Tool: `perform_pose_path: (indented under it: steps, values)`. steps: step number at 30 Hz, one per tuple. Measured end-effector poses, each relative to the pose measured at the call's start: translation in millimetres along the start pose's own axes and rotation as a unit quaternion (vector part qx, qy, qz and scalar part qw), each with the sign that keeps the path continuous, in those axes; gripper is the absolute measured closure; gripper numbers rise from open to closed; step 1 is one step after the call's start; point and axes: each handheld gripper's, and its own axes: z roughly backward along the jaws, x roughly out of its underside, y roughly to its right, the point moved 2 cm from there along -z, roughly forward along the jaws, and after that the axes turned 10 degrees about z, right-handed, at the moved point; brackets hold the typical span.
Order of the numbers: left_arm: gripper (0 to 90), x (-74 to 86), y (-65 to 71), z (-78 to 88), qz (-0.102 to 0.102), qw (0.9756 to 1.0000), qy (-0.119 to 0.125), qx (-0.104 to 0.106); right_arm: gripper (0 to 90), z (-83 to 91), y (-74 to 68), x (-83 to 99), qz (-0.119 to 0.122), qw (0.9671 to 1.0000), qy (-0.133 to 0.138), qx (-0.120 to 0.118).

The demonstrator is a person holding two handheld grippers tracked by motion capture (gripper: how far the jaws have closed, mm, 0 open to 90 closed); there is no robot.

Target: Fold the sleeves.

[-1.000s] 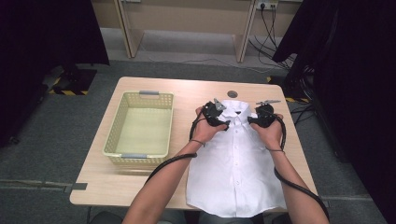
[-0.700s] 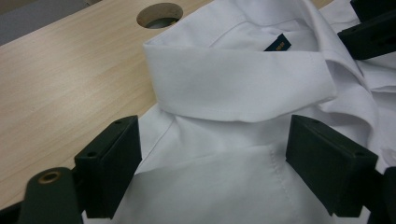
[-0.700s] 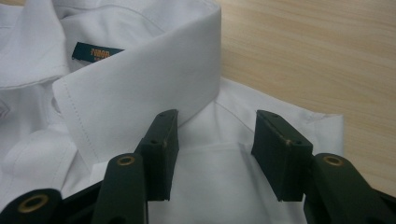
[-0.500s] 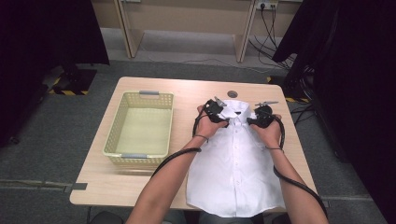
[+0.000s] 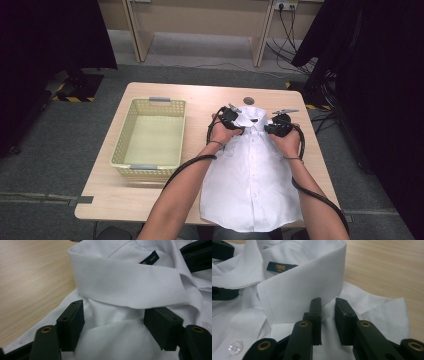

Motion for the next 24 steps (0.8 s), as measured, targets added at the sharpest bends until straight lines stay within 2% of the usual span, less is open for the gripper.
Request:
perform_pose_path:
  steps: [6, 8, 10, 13, 19, 24]
  values:
    - [54.7, 0.3, 2.8, 0.9, 0.000, 0.9999, 0.006, 0.010, 87.0, 0.0, -4.1, 0.2, -0.008, 1.0000, 0.002, 0.003]
    - [61.7, -0.2, 3.9, 0.9, 0.005, 0.9999, 0.006, 0.013, 87.6, 0.0, -4.7, 0.1, -0.009, 1.0000, 0.002, 0.004]
    - [68.5, -0.5, 4.8, 0.7, 0.018, 0.9996, 0.006, 0.019, 88.2, 0.3, -6.3, -0.9, -0.014, 0.9999, -0.002, 0.007]
    - [74.0, -0.4, 5.9, 0.6, 0.027, 0.9994, 0.006, 0.022, 88.5, 0.8, -7.6, -1.1, -0.018, 0.9998, -0.005, 0.009]
    - [79.7, -1.3, 8.6, 1.3, 0.031, 0.9994, -0.002, 0.018, 88.7, 1.9, -9.3, -1.1, -0.024, 0.9996, -0.008, 0.010]
    - [83.1, -2.2, 11.7, 1.2, 0.016, 0.9998, -0.003, 0.010, 88.7, 2.4, -10.0, -0.5, -0.031, 0.9994, -0.007, 0.011]
